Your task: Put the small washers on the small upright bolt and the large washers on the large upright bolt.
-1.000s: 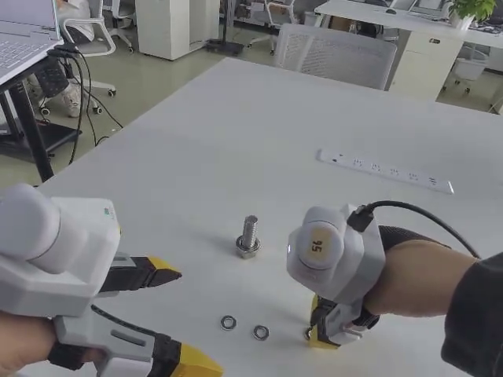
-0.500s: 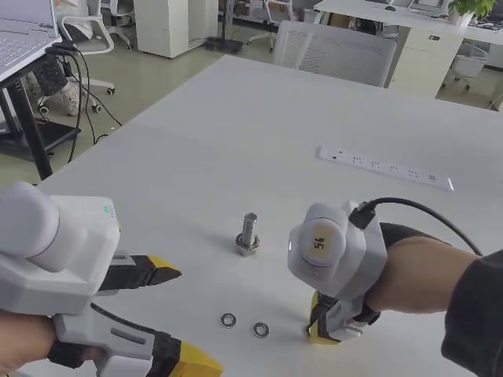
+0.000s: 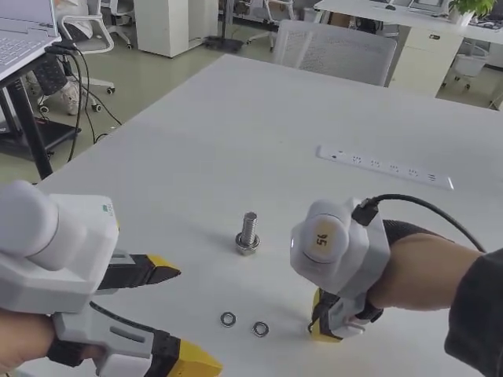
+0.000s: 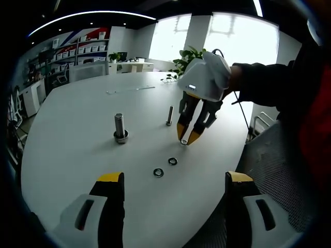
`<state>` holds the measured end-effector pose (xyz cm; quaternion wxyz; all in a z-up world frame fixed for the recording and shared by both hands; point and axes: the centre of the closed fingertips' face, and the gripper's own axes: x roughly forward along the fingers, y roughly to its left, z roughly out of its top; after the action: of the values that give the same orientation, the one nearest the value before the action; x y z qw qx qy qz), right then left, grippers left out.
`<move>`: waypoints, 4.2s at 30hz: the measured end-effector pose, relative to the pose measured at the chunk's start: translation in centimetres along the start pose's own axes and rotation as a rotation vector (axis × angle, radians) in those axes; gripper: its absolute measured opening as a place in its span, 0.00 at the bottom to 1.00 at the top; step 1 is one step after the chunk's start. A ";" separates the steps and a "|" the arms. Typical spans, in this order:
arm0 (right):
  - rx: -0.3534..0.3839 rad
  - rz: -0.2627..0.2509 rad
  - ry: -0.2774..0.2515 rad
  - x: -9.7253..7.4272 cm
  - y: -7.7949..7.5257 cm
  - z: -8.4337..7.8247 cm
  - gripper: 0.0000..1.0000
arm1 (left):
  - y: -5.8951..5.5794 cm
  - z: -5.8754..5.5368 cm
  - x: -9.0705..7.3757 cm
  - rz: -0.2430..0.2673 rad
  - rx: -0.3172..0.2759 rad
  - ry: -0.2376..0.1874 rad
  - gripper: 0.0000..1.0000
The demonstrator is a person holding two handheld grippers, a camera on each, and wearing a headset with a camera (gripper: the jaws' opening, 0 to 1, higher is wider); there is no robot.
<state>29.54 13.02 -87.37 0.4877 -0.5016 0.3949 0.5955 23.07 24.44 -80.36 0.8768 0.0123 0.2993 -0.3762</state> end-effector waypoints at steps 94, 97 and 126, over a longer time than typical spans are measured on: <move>0.090 -0.127 -0.006 -6.1 -7.7 -2.9 0.14 | 0.3 -0.2 0.0 0.004 -0.015 0.008 0.79; 0.092 -0.122 -0.007 -5.9 -7.6 -2.8 0.14 | 0.2 -0.2 0.0 0.004 -0.016 0.010 0.79; 0.122 -0.075 0.006 -1.5 -7.5 -3.7 0.14 | 0.2 -0.6 0.0 0.006 -0.022 0.026 0.79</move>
<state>37.71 10.77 -86.41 0.5381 -0.4870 0.4131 0.5501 22.90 24.68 -80.86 0.8741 0.0083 0.3149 -0.3698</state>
